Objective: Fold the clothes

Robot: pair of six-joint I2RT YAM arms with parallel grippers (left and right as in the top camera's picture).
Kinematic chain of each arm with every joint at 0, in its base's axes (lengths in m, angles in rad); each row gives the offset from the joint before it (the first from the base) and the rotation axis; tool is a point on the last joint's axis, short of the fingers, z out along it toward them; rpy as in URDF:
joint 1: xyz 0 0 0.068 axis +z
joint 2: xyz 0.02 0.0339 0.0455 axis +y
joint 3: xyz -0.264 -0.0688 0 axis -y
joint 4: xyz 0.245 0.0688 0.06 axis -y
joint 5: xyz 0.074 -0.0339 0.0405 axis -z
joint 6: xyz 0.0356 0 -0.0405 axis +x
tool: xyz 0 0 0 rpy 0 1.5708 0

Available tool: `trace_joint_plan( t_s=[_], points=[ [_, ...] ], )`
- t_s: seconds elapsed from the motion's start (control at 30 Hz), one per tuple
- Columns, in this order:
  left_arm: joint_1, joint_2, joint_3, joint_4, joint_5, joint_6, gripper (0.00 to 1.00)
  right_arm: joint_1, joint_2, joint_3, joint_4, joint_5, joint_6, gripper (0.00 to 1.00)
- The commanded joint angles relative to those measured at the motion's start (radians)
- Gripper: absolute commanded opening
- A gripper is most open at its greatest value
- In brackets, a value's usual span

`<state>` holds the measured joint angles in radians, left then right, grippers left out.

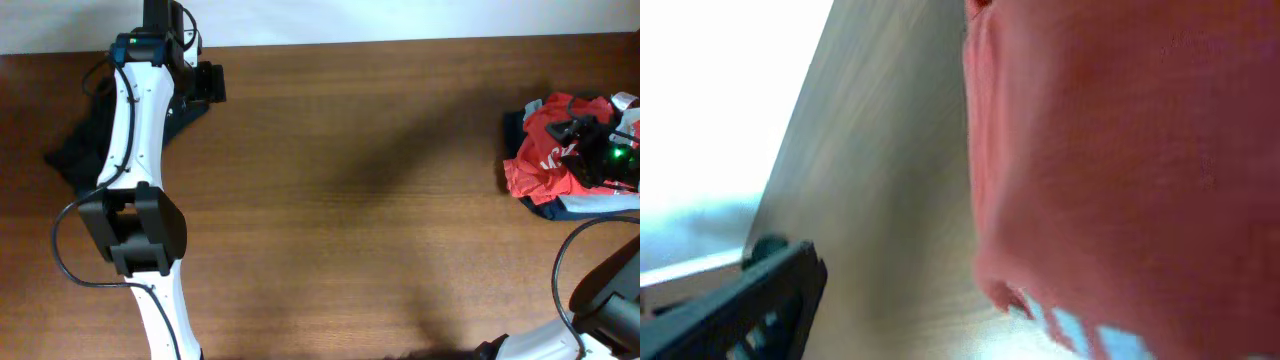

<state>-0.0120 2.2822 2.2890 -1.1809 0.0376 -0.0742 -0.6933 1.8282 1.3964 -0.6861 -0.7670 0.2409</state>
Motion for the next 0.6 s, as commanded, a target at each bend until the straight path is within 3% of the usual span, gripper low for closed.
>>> trace_joint_plan(
  t_s=[0.0, 0.4, 0.57],
  points=[
    [-0.001, 0.003, 0.002, 0.005, 0.011, 0.011, 0.85, -0.014, -0.031, 0.077, -0.035, -0.052, -0.054, 0.89],
    [-0.001, 0.007, 0.002, 0.015, 0.01, 0.011, 0.85, -0.016, -0.066, 0.289, -0.422, 0.104, -0.068, 0.93],
    [-0.001, 0.011, 0.002, 0.014, 0.011, 0.011, 0.85, -0.04, -0.066, 0.291, -0.467, 0.354, -0.068, 0.93]
  ],
)
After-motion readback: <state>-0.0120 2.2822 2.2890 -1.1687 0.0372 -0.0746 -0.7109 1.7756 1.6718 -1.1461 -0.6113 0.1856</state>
